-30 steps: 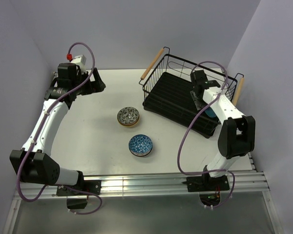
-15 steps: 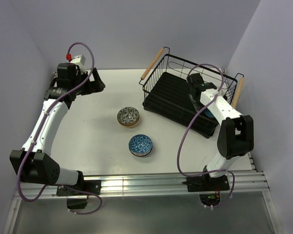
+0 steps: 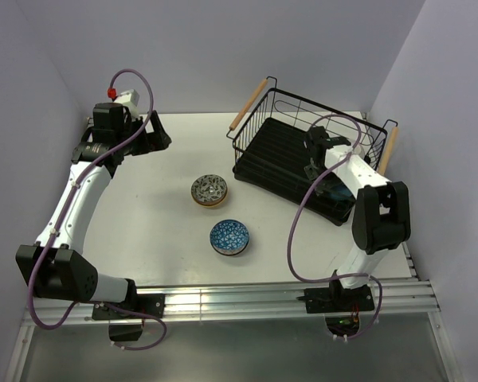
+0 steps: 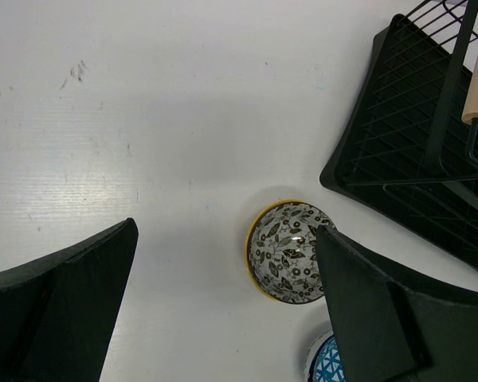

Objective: Load the bowls into the dish rack

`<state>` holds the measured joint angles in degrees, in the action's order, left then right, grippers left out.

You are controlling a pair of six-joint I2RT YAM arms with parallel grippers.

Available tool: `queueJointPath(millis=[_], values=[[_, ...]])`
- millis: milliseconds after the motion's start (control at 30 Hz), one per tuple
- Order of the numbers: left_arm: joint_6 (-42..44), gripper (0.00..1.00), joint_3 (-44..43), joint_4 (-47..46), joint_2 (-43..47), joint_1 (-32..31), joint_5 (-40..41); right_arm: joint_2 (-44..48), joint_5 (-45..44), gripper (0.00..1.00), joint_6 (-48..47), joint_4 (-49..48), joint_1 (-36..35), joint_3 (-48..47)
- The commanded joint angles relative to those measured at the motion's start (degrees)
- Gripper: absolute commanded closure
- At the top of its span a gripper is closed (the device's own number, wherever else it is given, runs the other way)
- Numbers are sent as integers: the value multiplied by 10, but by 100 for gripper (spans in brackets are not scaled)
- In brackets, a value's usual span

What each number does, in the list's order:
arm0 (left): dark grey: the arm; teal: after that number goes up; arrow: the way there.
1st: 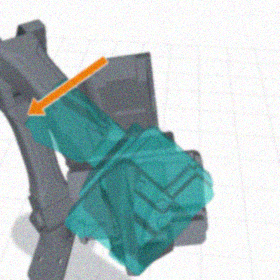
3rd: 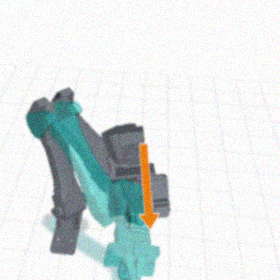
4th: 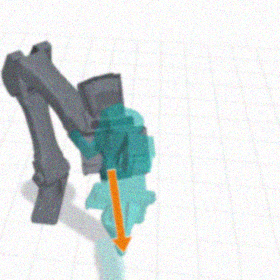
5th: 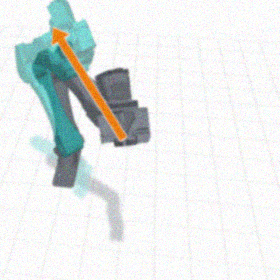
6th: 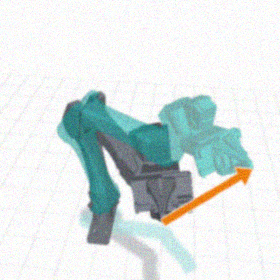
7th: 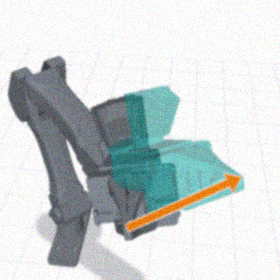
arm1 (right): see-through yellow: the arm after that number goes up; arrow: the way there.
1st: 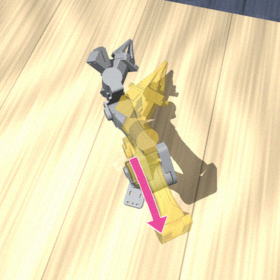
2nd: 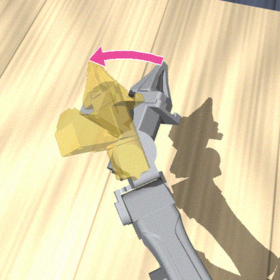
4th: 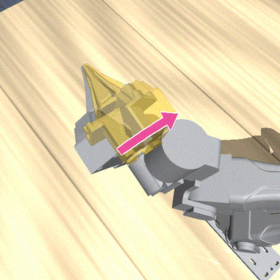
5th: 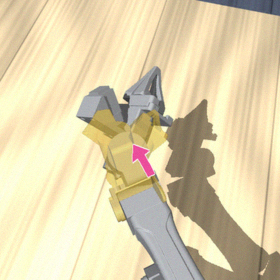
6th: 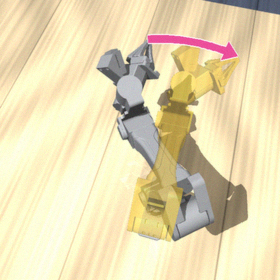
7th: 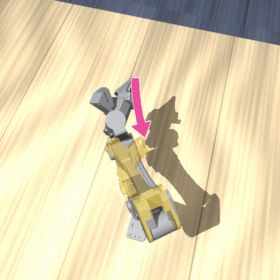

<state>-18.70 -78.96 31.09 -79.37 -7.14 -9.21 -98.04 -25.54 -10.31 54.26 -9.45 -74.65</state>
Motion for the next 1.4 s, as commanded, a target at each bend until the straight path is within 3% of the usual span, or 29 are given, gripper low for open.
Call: queueJointPath(millis=[0,367,567,867,1000,1200,1367], values=[[3,1,-8,-9,1,4,-12,9,23,22,18,20,2,2],[8,1,-20,3,8,3,-32,45,34,7,16,30,8,-42],[38,0,-14,5,19,3,-68,99,91,0,11,24,16,-95],[124,1,33,2,16,5,-166,153,215,0,-12,31,43,-224],[146,9,27,25,-19,-1,-175,167,304,0,-16,57,61,-276],[213,30,57,31,-46,-53,-161,188,384,0,0,81,70,-307],[316,32,93,32,-23,-110,-222,202,408,0,11,74,71,-274]])
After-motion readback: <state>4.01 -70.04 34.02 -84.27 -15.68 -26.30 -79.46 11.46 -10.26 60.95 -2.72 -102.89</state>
